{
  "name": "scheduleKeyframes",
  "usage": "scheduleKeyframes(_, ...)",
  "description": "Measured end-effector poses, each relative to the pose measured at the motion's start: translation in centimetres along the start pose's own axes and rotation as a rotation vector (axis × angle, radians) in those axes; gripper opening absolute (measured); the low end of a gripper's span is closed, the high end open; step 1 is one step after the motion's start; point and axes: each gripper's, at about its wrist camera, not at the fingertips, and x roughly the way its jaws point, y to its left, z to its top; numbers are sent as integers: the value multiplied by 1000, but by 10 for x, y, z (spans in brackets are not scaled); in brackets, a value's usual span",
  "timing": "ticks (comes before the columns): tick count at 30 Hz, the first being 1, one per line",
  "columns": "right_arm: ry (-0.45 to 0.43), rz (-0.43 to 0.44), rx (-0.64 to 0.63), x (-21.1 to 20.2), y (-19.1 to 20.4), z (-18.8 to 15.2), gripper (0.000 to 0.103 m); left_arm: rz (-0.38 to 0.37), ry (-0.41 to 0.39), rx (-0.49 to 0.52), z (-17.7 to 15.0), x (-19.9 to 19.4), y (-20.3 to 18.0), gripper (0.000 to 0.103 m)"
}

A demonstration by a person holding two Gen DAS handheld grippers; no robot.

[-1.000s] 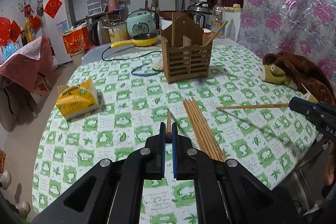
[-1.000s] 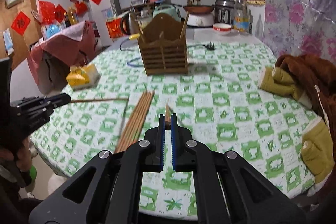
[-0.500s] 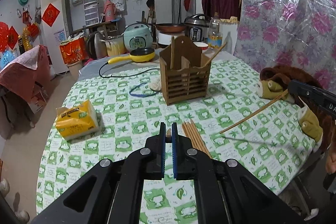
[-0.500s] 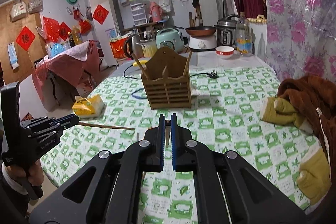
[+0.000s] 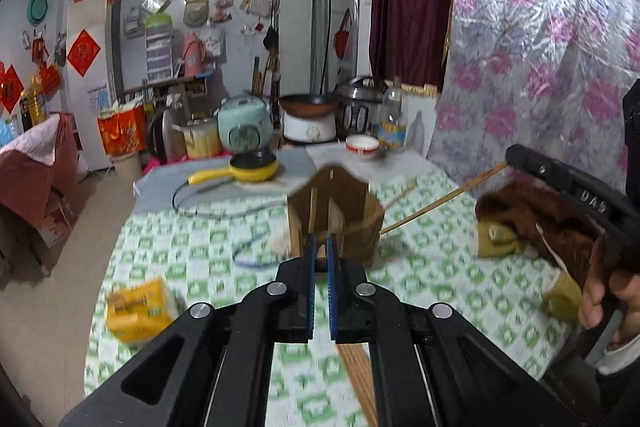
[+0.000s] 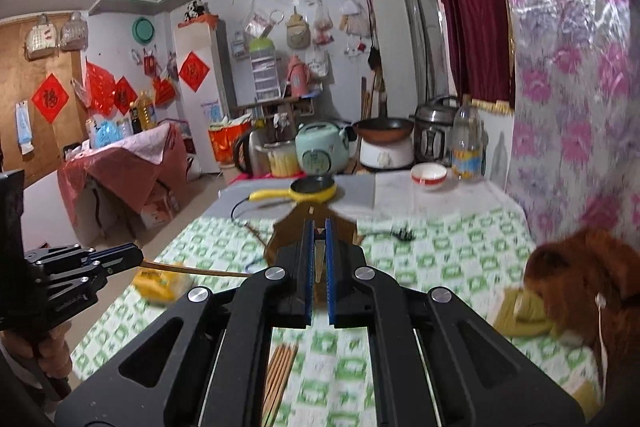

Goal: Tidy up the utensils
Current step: 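Lift both chopsticks and carry them over the wooden holder, then open both tools to drop the chopsticks into the holder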

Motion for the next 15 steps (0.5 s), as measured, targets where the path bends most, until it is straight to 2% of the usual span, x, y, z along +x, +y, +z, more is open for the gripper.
scheduleKeyframes(4, -17, -14, -12, 22, 1, 19, 6, 20, -18, 14, 26, 18, -7, 6)
scheduleKeyframes(8, 10, -26, -27, 56, -1, 24, 6, 27, 2, 14, 40, 49, -9, 6)
scheduleKeyframes(15, 75, -33, -8, 103, -9, 13, 6, 55, 80, 29, 36, 102, -12, 6)
